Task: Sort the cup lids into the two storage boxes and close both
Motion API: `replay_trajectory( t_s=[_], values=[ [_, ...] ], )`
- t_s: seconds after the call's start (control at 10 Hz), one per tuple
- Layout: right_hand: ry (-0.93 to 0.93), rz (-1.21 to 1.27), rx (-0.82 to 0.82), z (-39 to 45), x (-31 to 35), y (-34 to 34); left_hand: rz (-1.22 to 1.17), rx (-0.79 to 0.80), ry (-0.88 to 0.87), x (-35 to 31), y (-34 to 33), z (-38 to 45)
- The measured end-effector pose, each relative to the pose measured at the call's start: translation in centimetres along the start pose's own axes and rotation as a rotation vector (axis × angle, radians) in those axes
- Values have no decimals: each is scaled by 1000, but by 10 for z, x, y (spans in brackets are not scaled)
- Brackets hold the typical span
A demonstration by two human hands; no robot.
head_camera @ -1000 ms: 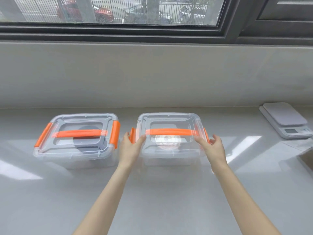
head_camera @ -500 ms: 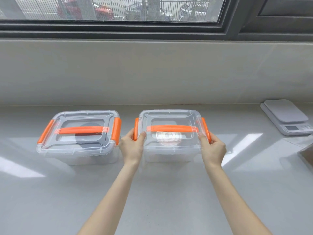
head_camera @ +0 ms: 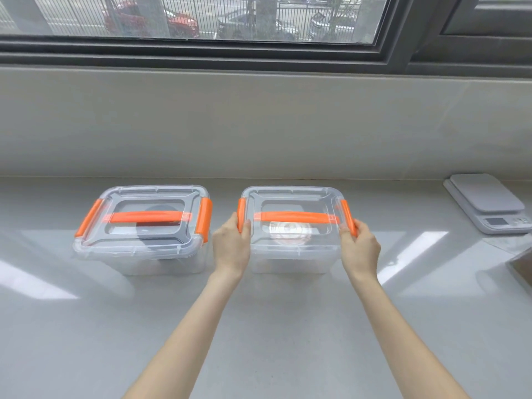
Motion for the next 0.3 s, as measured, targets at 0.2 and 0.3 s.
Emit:
replay_trajectory(
  t_s=[0.2, 0.3],
  values=[
    [36, -76, 46, -2, 17, -9, 298, 64, -320, -11, 25, -1],
    [130, 67, -15, -11, 42, -5, 325, 48, -357, -14, 48, 4]
  ],
)
Point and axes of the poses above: each hand's wrist, its own z-axis towards the middle knuckle, its own y-axis out of the back of the hand, x = y × z, the point moved 3 cm from there along z, towards the middle knuckle, and after that the axes turned 1 degree about -z, right-handed, at the moved point
